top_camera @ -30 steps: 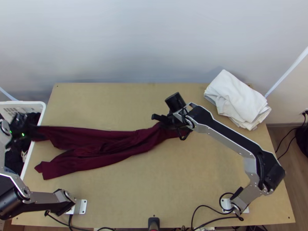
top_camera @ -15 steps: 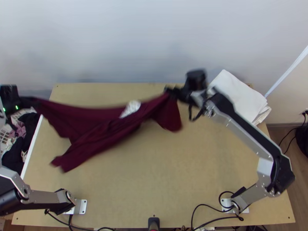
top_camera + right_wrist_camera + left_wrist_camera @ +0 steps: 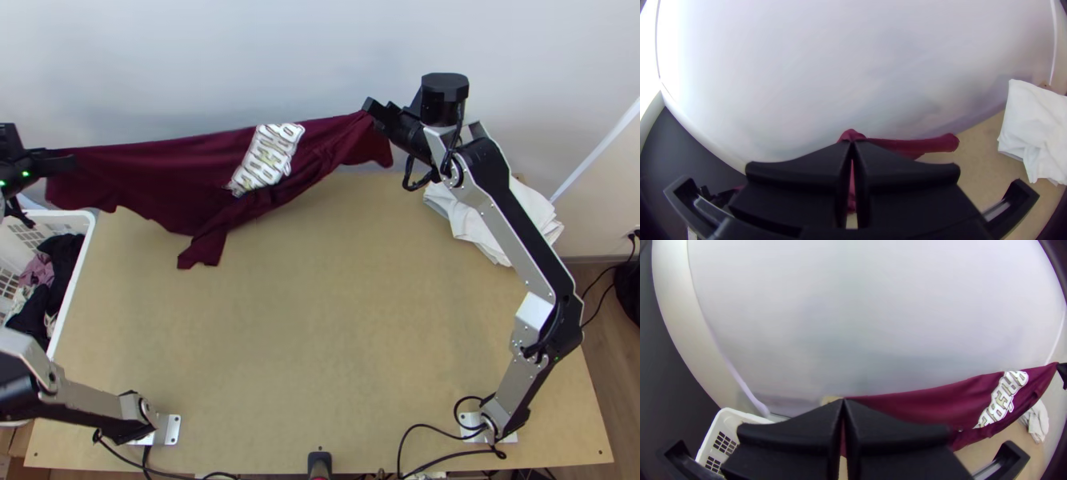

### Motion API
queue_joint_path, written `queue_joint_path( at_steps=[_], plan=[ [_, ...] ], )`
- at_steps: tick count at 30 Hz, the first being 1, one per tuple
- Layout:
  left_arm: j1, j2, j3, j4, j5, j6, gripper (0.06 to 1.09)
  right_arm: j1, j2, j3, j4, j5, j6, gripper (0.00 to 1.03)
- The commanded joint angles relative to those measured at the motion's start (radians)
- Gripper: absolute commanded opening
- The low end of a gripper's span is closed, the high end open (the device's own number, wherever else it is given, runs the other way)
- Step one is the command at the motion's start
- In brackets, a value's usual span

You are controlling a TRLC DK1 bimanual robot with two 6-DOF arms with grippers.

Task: Fold the t-shirt

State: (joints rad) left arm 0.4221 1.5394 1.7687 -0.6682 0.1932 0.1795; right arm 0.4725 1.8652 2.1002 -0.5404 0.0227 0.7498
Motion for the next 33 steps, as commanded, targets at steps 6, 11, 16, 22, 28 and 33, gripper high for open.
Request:
queue_joint_path(
  at_steps=[6,11,16,22,28,33],
  plan=[
    [-0.023,-0.289,-0.367,-0.077,0.018,0.061,0.09,0.014,-0.109,-0.106,-0.168,0.005,-0.004,0.03],
    [-0.023,-0.455,-0.492,-0.238,0.078,0.149,0.09,-0.008,-0.169,-0.201,-0.168,0.005,-0.006,0.03],
    [-0.045,-0.567,-0.526,-0.501,0.213,0.256,0.09,-0.034,-0.173,-0.229,-0.188,0.003,-0.006,0.03],
    [-0.325,-0.749,-0.654,-0.743,0.239,0.299,0.09,-0.049,-0.158,-0.244,-0.214,0.005,-0.006,0.03],
    [-0.66,-0.841,-0.761,-0.722,0.236,0.149,0.09,-0.048,-0.15,-0.238,-0.22,0.005,-0.007,0.03],
    [-0.732,-0.849,-0.851,-0.735,0.233,0.153,0.1,-0.044,-0.149,-0.241,-0.227,0.005,-0.007,0.03]
  ],
)
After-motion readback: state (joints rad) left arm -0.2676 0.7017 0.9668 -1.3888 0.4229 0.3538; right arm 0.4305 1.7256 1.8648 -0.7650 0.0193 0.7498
